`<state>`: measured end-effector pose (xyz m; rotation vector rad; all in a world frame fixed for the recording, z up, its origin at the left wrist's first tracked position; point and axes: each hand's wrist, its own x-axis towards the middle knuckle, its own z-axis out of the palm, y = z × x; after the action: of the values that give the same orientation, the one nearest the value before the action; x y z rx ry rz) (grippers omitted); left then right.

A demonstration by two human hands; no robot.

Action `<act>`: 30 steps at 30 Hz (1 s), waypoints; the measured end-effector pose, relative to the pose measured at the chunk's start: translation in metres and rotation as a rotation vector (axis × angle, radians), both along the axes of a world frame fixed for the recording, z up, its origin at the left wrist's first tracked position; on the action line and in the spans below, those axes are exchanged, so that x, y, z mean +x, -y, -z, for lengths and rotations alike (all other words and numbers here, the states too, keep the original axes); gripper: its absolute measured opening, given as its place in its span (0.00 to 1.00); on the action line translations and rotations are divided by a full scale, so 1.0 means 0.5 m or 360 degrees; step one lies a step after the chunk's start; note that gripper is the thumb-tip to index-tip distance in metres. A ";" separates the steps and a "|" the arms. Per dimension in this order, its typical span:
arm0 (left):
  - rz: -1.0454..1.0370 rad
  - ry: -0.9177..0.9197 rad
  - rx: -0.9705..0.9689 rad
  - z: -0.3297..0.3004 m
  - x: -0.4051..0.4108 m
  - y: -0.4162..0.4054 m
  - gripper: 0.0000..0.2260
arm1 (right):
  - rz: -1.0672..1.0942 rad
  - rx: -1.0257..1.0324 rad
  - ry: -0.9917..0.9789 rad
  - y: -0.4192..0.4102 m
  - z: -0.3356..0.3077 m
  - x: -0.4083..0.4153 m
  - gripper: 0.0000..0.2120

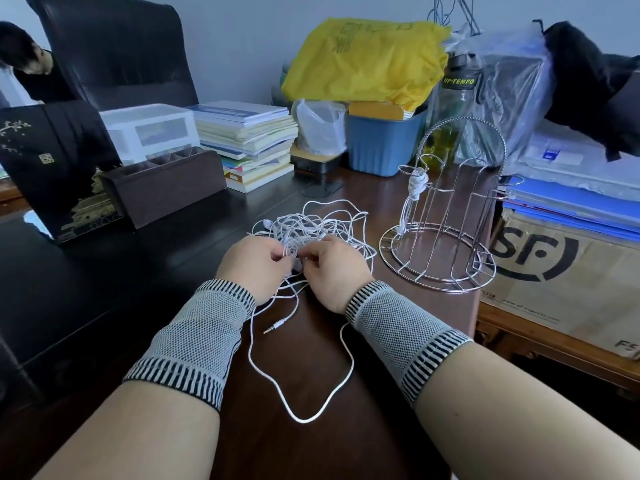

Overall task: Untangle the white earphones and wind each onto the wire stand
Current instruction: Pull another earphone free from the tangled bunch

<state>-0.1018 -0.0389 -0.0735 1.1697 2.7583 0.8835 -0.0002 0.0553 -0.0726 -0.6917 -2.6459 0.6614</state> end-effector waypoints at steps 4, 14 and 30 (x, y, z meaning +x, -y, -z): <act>0.0069 0.0068 0.0195 0.000 0.000 -0.002 0.15 | -0.0025 -0.0106 -0.0025 -0.004 -0.006 0.011 0.14; -0.0057 0.0228 0.0306 -0.005 0.006 -0.016 0.11 | -0.0009 -0.0037 0.0005 -0.003 0.002 0.008 0.07; -0.0037 0.0362 0.0270 -0.017 0.019 -0.009 0.14 | 0.0049 0.0140 0.0095 -0.003 0.003 0.009 0.12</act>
<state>-0.0921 -0.0344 -0.0649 0.9883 2.5617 1.1919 0.0044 0.0566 -0.0743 -0.7364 -2.6945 0.5205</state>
